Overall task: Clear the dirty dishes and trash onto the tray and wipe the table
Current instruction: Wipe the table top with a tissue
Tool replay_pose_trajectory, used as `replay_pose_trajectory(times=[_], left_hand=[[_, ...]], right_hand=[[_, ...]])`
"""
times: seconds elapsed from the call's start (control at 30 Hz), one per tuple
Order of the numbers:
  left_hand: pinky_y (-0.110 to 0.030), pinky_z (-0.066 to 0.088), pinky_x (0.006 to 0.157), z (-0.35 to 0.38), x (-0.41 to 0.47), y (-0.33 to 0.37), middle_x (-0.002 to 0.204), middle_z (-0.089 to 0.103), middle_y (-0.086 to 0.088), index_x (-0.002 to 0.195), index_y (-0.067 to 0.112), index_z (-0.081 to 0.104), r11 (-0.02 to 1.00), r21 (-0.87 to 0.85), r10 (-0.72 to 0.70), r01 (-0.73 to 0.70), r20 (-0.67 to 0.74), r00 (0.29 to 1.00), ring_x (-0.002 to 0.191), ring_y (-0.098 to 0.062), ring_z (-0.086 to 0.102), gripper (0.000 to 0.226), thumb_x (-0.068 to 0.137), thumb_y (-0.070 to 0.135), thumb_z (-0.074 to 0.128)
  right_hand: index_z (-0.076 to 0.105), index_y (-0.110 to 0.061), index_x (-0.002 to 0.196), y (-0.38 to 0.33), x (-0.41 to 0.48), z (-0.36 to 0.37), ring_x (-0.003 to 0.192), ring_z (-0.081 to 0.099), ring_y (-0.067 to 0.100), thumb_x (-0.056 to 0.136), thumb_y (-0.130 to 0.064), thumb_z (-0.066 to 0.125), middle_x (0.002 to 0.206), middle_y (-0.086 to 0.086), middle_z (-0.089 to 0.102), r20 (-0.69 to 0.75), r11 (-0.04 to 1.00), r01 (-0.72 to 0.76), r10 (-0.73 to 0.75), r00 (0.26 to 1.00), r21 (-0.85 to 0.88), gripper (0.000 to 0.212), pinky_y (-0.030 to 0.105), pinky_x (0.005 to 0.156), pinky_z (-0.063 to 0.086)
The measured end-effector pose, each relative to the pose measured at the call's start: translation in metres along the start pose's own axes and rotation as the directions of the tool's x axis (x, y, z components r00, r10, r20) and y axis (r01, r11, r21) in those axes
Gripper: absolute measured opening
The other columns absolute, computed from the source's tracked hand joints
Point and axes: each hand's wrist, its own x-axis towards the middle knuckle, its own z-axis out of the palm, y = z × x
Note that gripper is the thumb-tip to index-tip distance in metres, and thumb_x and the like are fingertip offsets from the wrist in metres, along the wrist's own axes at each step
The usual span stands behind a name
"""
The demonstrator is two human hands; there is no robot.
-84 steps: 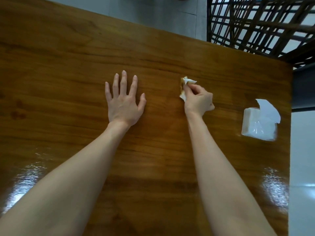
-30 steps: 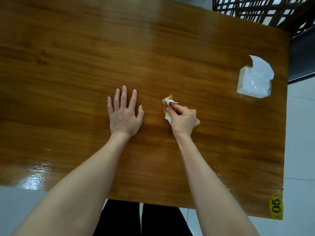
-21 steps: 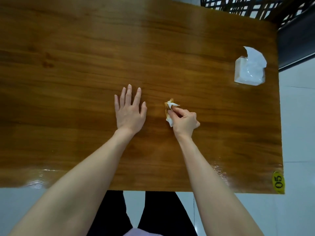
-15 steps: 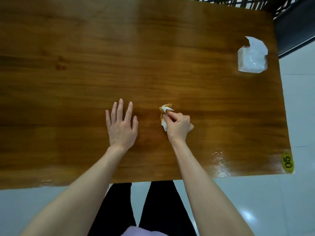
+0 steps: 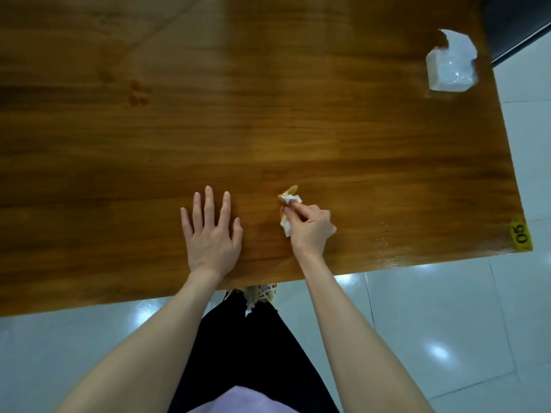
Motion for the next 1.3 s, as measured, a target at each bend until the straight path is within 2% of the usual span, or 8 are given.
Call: replay_pose_trajectory(times=[0.13, 0.3, 0.5, 0.7, 0.8, 0.93, 1.17, 1.3], left_hand=[[-0.049, -0.001, 0.117, 0.0, 0.0, -0.003, 0.16, 0.018, -0.011, 0.152, 0.023, 0.025, 1.0, 0.003, 0.005, -0.005, -0.009, 1.0, 0.147, -0.031, 0.01, 0.062, 0.096, 0.051, 0.02], [-0.048, -0.001, 0.117, 0.002, 0.0, -0.001, 0.16, 0.017, -0.011, 0.152, 0.023, 0.025, 1.0, 0.003, 0.008, -0.008, -0.017, 1.0, 0.147, -0.031, 0.009, 0.062, 0.096, 0.05, 0.022], [-0.044, 0.0, 0.117, -0.005, -0.001, -0.011, 0.159, 0.02, -0.014, 0.15, 0.02, 0.029, 0.995, -0.071, 0.069, -0.07, -0.02, 0.997, 0.148, -0.031, 0.011, 0.059, 0.098, 0.046, 0.025], [-0.045, -0.005, 0.117, -0.014, -0.014, -0.078, 0.159, 0.019, -0.012, 0.15, 0.02, 0.03, 0.998, -0.012, -0.064, 0.064, -0.091, 0.994, 0.148, -0.03, 0.009, 0.061, 0.096, 0.048, 0.028], [-0.047, -0.007, 0.116, -0.016, -0.017, -0.101, 0.16, 0.015, -0.011, 0.152, 0.022, 0.027, 0.991, 0.0, -0.135, 0.136, -0.08, 0.988, 0.148, -0.03, 0.006, 0.064, 0.094, 0.052, 0.025], [-0.05, -0.004, 0.116, -0.018, -0.018, -0.107, 0.161, 0.015, -0.01, 0.152, 0.024, 0.027, 0.985, -0.03, -0.172, 0.17, -0.087, 0.981, 0.148, -0.03, 0.007, 0.066, 0.094, 0.054, 0.025], [-0.052, 0.002, 0.116, -0.018, -0.018, -0.107, 0.159, 0.019, -0.011, 0.15, 0.023, 0.031, 0.984, -0.039, -0.176, 0.173, -0.1, 0.979, 0.147, -0.031, 0.011, 0.064, 0.093, 0.052, 0.028], [-0.051, 0.001, 0.116, -0.02, -0.017, -0.106, 0.16, 0.019, -0.011, 0.15, 0.024, 0.03, 0.984, -0.033, -0.18, 0.178, -0.1, 0.979, 0.147, -0.03, 0.011, 0.065, 0.092, 0.053, 0.027]], right_hand=[[0.073, -0.021, 0.108, 0.003, -0.006, -0.001, 0.1, 0.042, 0.01, 0.088, -0.028, 0.068, 0.088, -0.012, 0.061, -0.047, 1.0, -0.021, 0.02, 0.999, -0.019, 0.022, 0.025, 0.075, 0.012], [0.072, -0.016, 0.111, 0.007, 0.006, -0.013, 0.108, 0.048, 0.019, 0.088, -0.025, 0.067, 0.092, -0.012, 0.057, -0.181, 0.989, -0.145, 0.15, 0.972, 0.043, 0.024, 0.028, 0.086, 0.016], [0.07, -0.02, 0.113, -0.017, -0.033, 0.036, 0.096, 0.039, 0.008, 0.091, -0.026, 0.063, 0.092, -0.007, 0.061, 0.029, 0.997, 0.063, -0.062, 0.998, -0.048, 0.024, 0.023, 0.076, 0.012], [0.071, -0.02, 0.113, -0.018, -0.009, 0.024, 0.106, 0.045, 0.016, 0.09, -0.024, 0.065, 0.095, -0.008, 0.061, -0.097, 0.998, -0.058, 0.059, 0.994, 0.017, 0.024, 0.029, 0.085, 0.018], [0.069, -0.019, 0.116, -0.03, -0.014, 0.041, 0.102, 0.044, 0.013, 0.09, -0.024, 0.066, 0.1, -0.004, 0.065, -0.039, 0.999, -0.02, 0.021, 0.999, 0.027, 0.027, 0.028, 0.085, 0.018], [0.069, -0.02, 0.116, -0.043, -0.026, 0.063, 0.096, 0.036, 0.006, 0.09, -0.026, 0.065, 0.099, -0.006, 0.065, 0.072, 0.994, 0.105, -0.102, 0.992, -0.028, 0.027, 0.025, 0.075, 0.013], [0.071, -0.02, 0.113, -0.043, 0.004, 0.046, 0.101, 0.04, 0.009, 0.091, -0.026, 0.064, 0.107, -0.003, 0.066, -0.091, 0.999, -0.033, 0.031, 0.995, -0.021, 0.024, 0.029, 0.086, 0.018], [0.07, -0.022, 0.114, -0.05, -0.027, 0.073, 0.098, 0.039, 0.01, 0.091, -0.026, 0.063, 0.093, -0.01, 0.059, 0.084, 0.993, 0.115, -0.112, 0.99, -0.033, 0.025, 0.026, 0.079, 0.014]])
